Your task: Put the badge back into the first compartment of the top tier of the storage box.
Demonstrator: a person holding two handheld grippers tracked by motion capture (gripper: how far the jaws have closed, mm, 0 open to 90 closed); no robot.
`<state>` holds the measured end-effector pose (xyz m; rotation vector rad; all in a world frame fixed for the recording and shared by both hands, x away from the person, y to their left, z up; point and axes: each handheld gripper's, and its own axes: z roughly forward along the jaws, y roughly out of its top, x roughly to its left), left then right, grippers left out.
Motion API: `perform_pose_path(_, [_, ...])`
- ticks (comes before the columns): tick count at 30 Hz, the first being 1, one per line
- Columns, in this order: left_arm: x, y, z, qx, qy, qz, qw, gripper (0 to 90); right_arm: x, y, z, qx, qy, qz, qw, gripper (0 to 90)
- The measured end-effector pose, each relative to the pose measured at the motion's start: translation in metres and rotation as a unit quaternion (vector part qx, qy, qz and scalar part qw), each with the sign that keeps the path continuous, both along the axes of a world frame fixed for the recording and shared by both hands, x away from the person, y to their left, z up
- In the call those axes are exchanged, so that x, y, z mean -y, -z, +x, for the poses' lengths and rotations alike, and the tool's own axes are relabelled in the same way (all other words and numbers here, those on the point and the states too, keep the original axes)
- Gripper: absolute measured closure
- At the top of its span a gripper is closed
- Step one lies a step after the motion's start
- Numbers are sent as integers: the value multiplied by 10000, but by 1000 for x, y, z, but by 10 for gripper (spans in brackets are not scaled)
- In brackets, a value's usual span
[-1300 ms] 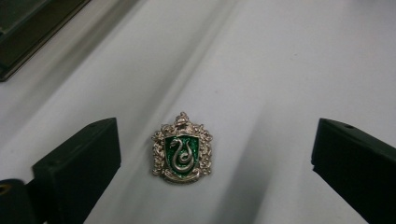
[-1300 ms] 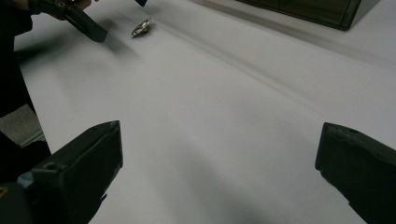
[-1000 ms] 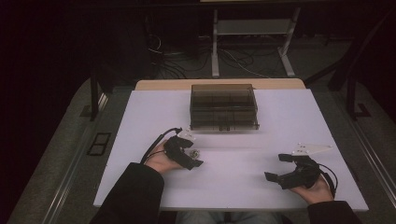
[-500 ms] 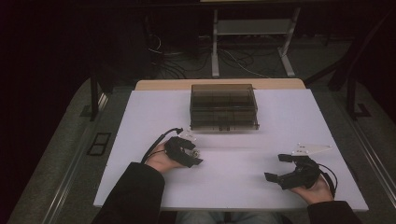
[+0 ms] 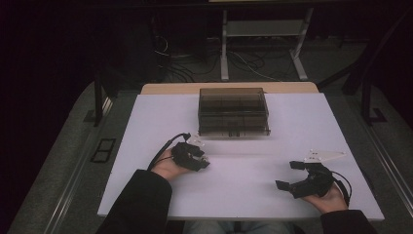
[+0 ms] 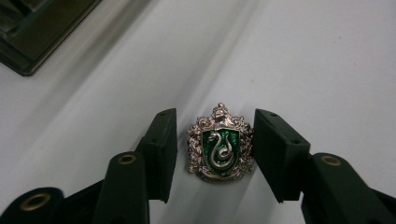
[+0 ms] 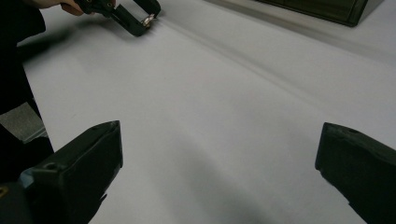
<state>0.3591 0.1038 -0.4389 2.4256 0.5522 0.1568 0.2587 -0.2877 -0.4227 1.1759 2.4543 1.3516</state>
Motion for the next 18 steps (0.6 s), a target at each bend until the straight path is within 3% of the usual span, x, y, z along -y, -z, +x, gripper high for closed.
perform_pose_path(4, [-1,0,0,-9,-15,1,10000,548,0,0,0,-3,-17,2,10000,5])
perform_pose_path(18, [-2,-1,2,-33,40,-28,10000,564,0,0,0,-7,-30,-8,10000,5])
